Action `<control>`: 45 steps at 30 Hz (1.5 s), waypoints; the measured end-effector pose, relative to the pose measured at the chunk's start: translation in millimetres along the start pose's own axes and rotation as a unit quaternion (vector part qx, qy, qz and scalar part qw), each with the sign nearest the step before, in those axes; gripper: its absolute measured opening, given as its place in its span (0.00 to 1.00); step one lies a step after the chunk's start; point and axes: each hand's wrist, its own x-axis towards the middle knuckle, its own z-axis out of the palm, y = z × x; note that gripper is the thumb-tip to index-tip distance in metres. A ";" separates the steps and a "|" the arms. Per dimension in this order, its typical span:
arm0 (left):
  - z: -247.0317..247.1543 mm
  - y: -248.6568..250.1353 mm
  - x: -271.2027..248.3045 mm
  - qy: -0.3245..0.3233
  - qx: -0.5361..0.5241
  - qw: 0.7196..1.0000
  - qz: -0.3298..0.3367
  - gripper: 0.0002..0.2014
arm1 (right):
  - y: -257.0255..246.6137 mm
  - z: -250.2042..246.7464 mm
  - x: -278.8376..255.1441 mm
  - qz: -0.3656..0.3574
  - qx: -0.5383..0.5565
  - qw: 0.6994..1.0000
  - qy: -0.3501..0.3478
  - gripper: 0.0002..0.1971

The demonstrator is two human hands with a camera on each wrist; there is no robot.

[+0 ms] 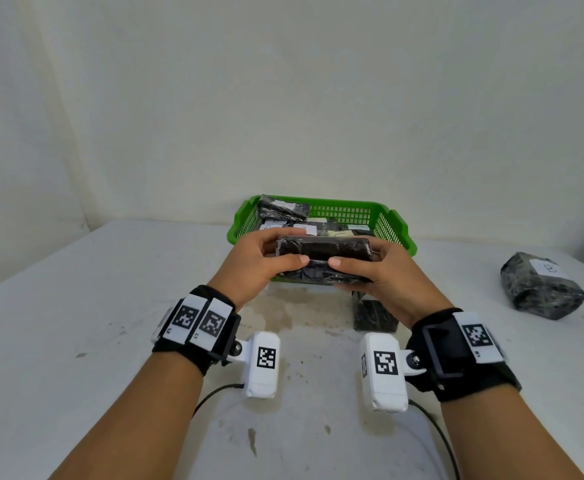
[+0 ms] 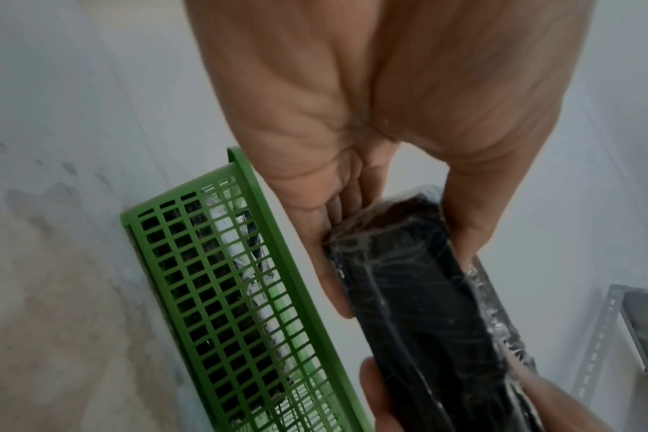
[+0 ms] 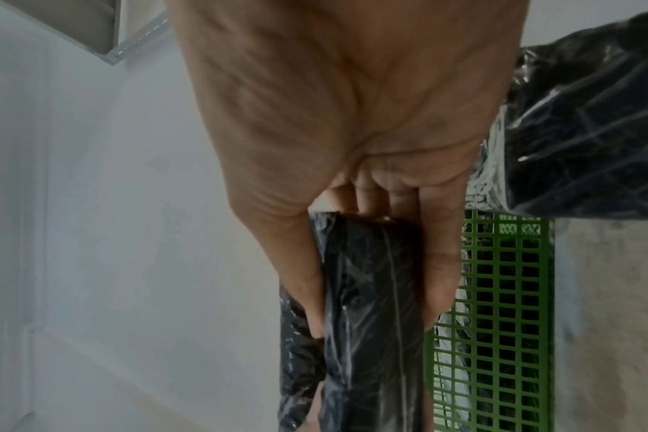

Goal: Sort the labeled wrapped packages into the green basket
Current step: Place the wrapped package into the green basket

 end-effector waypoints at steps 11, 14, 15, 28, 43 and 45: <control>1.0 1.5 -0.8 -0.009 -0.033 0.999 0.004 0.25 | -0.1 -4.6 1.6 0.003 0.008 1.000 -0.011 0.24; 2.0 2.3 -0.8 -0.016 -0.049 0.999 -0.007 0.28 | -1.2 -6.6 1.3 0.009 0.021 1.000 -0.009 0.24; 2.1 2.0 -0.7 -0.016 -0.043 0.999 -0.006 0.27 | -1.5 -7.2 0.4 0.007 0.019 1.000 -0.008 0.25; -1.2 3.5 -1.4 -0.005 0.008 0.997 0.072 0.30 | -6.6 -2.1 -4.4 0.032 0.055 0.997 -0.035 0.31; 1.4 2.9 -1.1 -0.008 -0.022 0.999 0.027 0.22 | -4.3 0.0 -1.1 -0.019 0.102 0.994 0.015 0.23; 0.7 2.4 -0.7 -0.008 -0.021 0.999 0.033 0.23 | -2.9 0.9 -1.3 -0.011 0.082 0.997 0.003 0.25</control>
